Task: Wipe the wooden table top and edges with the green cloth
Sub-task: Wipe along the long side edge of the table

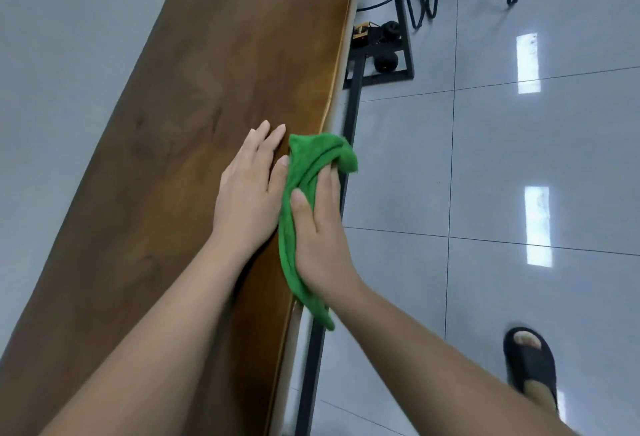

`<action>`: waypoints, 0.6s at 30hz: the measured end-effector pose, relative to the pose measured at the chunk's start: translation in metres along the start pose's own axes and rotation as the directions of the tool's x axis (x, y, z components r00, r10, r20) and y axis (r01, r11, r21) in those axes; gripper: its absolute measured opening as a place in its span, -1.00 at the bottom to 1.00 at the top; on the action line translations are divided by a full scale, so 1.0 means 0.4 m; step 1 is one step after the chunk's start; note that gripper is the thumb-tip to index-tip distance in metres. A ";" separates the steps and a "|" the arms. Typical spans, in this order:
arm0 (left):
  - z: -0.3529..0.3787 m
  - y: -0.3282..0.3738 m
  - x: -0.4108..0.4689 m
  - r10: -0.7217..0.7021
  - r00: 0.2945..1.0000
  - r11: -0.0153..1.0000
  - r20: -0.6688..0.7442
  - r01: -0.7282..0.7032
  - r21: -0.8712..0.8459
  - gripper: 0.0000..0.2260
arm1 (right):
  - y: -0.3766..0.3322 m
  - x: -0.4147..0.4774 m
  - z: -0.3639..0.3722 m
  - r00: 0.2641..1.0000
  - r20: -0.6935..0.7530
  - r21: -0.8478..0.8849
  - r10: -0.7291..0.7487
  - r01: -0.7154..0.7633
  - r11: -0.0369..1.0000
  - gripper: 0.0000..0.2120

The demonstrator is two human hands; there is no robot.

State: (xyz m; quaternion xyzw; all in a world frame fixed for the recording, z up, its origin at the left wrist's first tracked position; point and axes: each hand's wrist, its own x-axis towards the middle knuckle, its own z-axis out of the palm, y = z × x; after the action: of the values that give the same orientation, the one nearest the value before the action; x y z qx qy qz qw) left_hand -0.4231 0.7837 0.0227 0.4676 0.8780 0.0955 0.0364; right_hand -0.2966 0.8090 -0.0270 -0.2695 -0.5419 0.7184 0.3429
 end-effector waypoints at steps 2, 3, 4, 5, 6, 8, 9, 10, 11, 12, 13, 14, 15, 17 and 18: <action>0.004 0.002 -0.041 -0.010 1.000 1.000 0.009 0.010 -0.002 -0.54 | 0.007 0.073 -0.011 0.999 -0.034 -0.035 0.018 -0.020 0.999 -0.33; -0.001 0.000 -0.067 -0.008 1.000 1.000 0.006 0.008 0.003 -0.53 | 0.002 0.117 -0.019 0.999 -0.049 -0.067 0.018 -0.022 0.998 -0.31; -0.008 -0.005 -0.093 -0.012 1.000 1.000 0.007 0.012 0.009 -0.53 | -0.007 0.163 -0.025 0.998 -0.059 -0.092 0.025 -0.030 0.995 -0.30; -0.014 -0.005 -0.120 -0.024 1.000 1.000 0.007 0.024 0.013 -0.53 | -0.019 0.209 -0.031 0.997 -0.070 -0.106 0.040 -0.047 0.993 -0.29; -0.017 -0.007 -0.146 -0.044 0.999 0.999 0.007 0.044 0.017 -0.52 | -0.028 0.254 -0.037 0.995 -0.081 -0.112 0.060 -0.069 0.991 -0.29; -0.016 -0.009 -0.195 -0.063 0.998 0.998 0.004 0.063 0.014 -0.52 | -0.040 0.320 -0.049 0.990 -0.108 -0.115 0.089 -0.101 0.988 -0.30; -0.017 -0.012 -0.215 -0.071 0.998 0.997 0.000 0.071 0.014 -0.51 | -0.040 0.338 -0.052 0.989 -0.116 -0.108 0.097 -0.110 0.988 -0.30; -0.018 -0.014 -0.232 -0.077 0.997 0.997 -0.005 0.077 0.011 -0.51 | -0.038 0.345 -0.053 0.988 -0.118 -0.095 0.101 -0.112 0.989 -0.31; -0.018 -0.017 -0.251 -0.086 0.996 0.996 -0.010 0.086 0.008 -0.51 | -0.036 0.335 -0.050 0.988 -0.117 -0.086 0.102 -0.112 0.990 -0.31; -0.018 -0.019 -0.270 -0.095 0.995 0.995 -0.014 0.095 0.006 -0.51 | -0.035 0.311 -0.044 0.988 -0.118 -0.081 0.098 -0.108 0.991 -0.31; -0.019 -0.020 -0.289 -0.101 0.995 0.995 -0.017 0.101 0.004 -0.52 | -0.033 0.271 -0.036 0.989 -0.116 -0.079 0.094 -0.104 0.991 -0.31; -0.019 -0.020 -0.308 -0.108 0.994 0.994 -0.018 0.108 0.001 -0.52 | -0.031 0.218 -0.027 0.990 -0.109 -0.075 0.092 -0.101 0.992 -0.32; -0.020 -0.021 -0.327 -0.113 0.993 0.994 -0.023 0.113 -0.001 -0.52 | -0.026 0.157 -0.017 0.992 -0.096 -0.071 0.085 -0.092 0.993 -0.33; -0.019 -0.028 -0.364 -0.125 0.992 0.992 -0.026 0.126 0.008 -0.53 | -0.010 0.013 0.006 0.996 -0.064 -0.068 0.064 -0.068 0.995 -0.35; -0.018 -0.031 -0.383 -0.133 0.991 0.991 -0.023 0.134 0.011 -0.53 | 0.000 -0.064 0.018 0.997 -0.048 -0.070 0.065 -0.068 0.995 -0.35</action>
State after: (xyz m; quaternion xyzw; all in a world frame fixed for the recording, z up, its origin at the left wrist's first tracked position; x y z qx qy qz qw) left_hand -0.3484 0.6490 0.0235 0.4069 0.9083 0.0924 0.0299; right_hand -0.2862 0.7847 -0.0248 -0.3157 -0.5501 0.7032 0.3212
